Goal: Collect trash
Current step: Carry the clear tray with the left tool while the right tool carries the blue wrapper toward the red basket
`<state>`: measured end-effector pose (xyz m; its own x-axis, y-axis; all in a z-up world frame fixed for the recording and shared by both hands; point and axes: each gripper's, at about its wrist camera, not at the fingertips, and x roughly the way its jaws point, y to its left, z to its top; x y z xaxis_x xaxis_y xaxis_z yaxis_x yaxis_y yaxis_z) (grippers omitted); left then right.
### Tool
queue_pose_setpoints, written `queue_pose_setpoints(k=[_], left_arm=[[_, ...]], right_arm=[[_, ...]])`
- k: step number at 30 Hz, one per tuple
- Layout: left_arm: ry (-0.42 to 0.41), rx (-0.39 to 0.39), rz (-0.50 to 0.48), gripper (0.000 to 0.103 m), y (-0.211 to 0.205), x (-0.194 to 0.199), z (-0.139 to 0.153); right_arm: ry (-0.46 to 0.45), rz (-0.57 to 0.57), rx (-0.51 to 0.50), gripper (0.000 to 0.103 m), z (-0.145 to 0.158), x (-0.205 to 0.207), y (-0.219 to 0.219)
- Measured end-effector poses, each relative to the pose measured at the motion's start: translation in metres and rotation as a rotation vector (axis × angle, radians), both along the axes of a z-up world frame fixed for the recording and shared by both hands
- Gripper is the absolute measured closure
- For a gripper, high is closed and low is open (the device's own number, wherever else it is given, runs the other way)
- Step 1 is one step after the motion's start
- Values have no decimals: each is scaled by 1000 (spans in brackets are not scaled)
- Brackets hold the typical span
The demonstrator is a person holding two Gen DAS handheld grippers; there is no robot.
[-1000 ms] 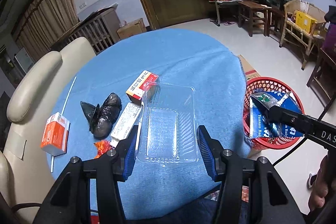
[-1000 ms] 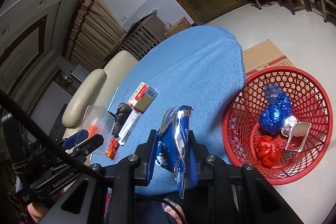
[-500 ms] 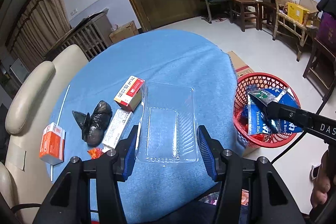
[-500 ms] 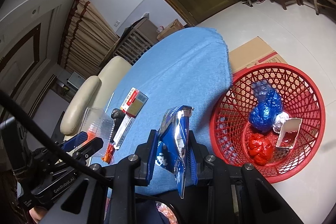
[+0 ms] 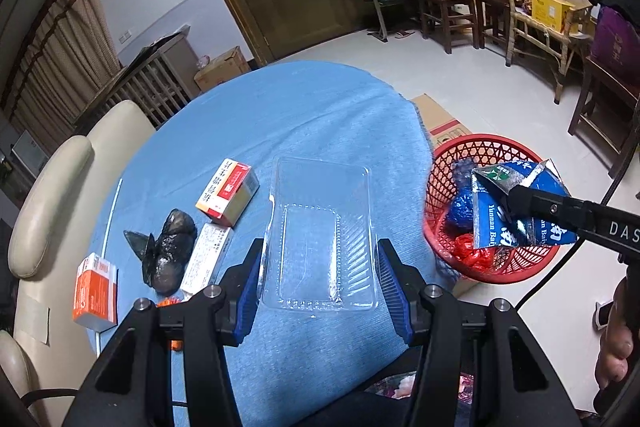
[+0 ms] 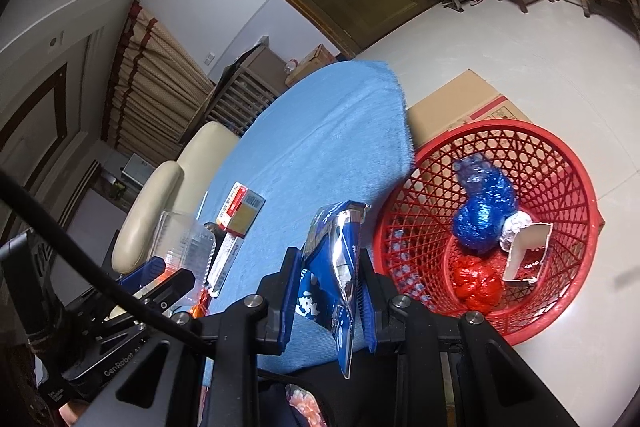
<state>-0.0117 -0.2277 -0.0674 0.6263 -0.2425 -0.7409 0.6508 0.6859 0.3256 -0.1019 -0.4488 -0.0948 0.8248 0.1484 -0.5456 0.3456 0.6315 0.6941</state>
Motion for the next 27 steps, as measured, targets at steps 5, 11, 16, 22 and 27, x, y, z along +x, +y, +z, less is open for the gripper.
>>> queue_pose_setpoints(k=[5, 11, 16, 22, 27], left_arm=[[7, 10, -24, 47, -10, -2, -4], [29, 17, -63, 47, -29, -5, -9], [75, 8, -119, 47, -51, -7, -13], [140, 20, -165, 47, -77, -8, -27], [190, 29, -189, 47, -96, -7, -37]], right_arm=[[5, -28, 6, 74, -3, -7, -9], [18, -87, 14, 74, -9, -21, -28], [36, -156, 9, 74, -13, -38, -48], [49, -220, 13, 74, -20, -55, -68], [71, -247, 15, 74, -26, -65, -77]])
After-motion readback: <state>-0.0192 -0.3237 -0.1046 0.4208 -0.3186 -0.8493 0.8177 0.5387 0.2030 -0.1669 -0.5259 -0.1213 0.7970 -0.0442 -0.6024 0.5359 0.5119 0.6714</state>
